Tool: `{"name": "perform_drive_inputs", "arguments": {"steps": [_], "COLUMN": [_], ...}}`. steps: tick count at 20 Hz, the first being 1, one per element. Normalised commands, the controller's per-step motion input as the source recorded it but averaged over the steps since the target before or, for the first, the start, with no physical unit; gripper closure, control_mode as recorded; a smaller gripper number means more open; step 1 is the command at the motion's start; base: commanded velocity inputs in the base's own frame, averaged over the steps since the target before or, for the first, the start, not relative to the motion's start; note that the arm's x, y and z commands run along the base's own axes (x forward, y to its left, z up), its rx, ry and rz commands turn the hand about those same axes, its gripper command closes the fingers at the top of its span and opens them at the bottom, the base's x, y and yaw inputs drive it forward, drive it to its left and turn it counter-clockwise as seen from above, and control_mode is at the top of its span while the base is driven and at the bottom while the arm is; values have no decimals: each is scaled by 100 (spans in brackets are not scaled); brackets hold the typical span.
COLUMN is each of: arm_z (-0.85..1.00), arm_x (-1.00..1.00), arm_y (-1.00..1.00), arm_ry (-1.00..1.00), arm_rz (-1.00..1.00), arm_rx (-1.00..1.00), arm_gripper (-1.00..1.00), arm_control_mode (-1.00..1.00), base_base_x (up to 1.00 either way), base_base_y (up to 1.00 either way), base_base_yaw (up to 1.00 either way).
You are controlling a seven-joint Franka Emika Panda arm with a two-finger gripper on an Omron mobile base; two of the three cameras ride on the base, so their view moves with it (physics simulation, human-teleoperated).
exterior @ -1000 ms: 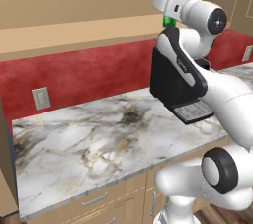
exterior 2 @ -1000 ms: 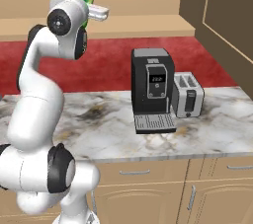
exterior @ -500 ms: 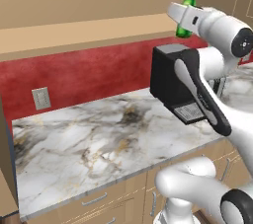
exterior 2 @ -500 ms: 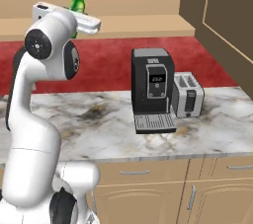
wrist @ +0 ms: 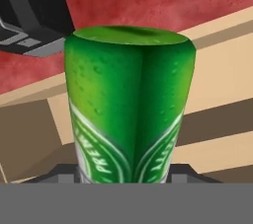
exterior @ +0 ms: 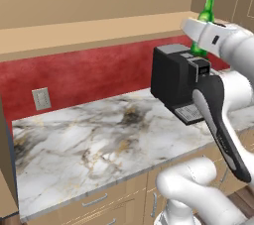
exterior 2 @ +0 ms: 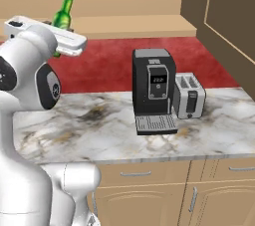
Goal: Open the cabinet directly in front. Then move the beer and the cup to the dining counter with the jar on it.
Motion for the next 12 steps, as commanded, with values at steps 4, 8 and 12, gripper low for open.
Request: {"name": "perform_drive_inputs", "arguments": {"steps": [4,8,12], "arm_z": [-28,-37,-34], "arm_x": [-74,-52,-13], "arm_y": [0,0,0], "arm_ry": [-12,-26,-38], "arm_rz": [0,2,8], "arm_rx": [0,0,0], "arm_gripper": [100,100,100], "arm_control_mode": [-100,-100,-100], "base_base_x": [0,0,0], "base_base_y": [0,0,0], "base_base_yaw": [0,0,0]}}
